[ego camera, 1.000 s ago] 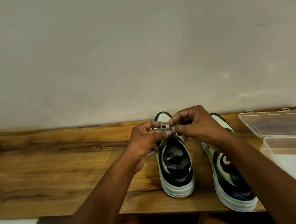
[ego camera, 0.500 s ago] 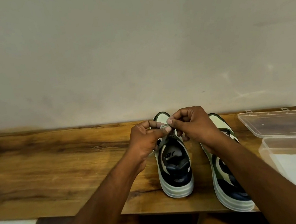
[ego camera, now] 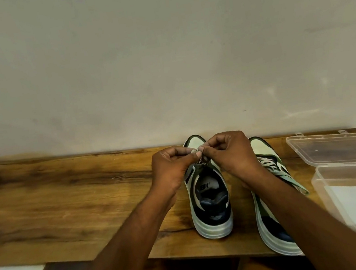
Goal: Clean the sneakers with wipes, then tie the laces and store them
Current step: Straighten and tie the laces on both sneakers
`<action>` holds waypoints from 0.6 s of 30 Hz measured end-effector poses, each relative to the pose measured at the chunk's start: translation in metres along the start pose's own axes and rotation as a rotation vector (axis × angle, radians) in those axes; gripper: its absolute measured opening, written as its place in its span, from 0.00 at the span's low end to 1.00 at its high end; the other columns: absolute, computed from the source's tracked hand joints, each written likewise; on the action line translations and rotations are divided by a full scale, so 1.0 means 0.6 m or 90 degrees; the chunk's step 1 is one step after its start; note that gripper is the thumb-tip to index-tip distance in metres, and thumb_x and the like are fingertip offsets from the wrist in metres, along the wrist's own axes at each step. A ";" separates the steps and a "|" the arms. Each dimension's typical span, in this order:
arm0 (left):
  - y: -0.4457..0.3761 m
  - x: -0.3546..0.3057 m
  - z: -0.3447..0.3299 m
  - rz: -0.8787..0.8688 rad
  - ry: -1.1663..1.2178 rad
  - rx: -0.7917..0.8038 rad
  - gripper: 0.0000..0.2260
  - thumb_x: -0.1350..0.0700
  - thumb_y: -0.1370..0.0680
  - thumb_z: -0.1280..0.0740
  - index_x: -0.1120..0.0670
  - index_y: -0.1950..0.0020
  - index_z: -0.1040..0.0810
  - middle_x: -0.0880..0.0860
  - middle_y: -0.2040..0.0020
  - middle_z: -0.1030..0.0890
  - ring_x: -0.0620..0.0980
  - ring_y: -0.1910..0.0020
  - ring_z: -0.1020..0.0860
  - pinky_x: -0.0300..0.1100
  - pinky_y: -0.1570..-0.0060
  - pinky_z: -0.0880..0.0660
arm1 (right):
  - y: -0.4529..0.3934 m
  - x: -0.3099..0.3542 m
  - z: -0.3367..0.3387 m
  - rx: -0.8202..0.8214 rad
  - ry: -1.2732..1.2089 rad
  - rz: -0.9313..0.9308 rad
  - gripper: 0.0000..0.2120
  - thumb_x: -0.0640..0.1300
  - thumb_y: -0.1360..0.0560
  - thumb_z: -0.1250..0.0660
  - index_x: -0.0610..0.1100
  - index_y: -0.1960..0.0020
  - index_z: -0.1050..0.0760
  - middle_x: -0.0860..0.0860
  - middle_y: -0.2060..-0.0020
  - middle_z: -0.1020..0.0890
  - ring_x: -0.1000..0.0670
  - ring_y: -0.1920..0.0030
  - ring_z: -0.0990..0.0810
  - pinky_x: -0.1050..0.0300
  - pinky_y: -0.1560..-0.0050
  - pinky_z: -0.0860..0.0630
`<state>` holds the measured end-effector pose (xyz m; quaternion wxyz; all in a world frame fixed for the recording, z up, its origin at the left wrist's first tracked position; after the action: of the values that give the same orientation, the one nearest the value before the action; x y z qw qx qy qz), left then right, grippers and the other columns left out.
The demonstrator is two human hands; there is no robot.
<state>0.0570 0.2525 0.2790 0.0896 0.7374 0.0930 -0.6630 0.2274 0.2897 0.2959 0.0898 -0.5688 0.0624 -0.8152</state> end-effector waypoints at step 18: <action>-0.015 0.015 0.006 -0.078 -0.147 0.015 0.03 0.59 0.25 0.22 0.52 0.53 0.12 0.51 0.57 0.12 0.52 0.54 0.13 0.54 0.48 0.17 | -0.001 0.008 -0.030 0.179 0.340 0.104 0.06 0.43 0.22 0.32 0.51 0.49 0.17 0.52 0.56 0.15 0.50 0.55 0.18 0.44 0.53 0.19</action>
<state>0.0520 0.2604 0.2697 0.0509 0.6502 0.1191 -0.7486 0.2090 0.2895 0.2941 0.2129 -0.3097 0.0160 -0.9265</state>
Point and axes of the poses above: each hand's wrist, its own y-axis away from the middle knuckle, its own z-axis out of the back of the hand, x = y × z, the point moved 7 cm from there along -y, towards the middle knuckle
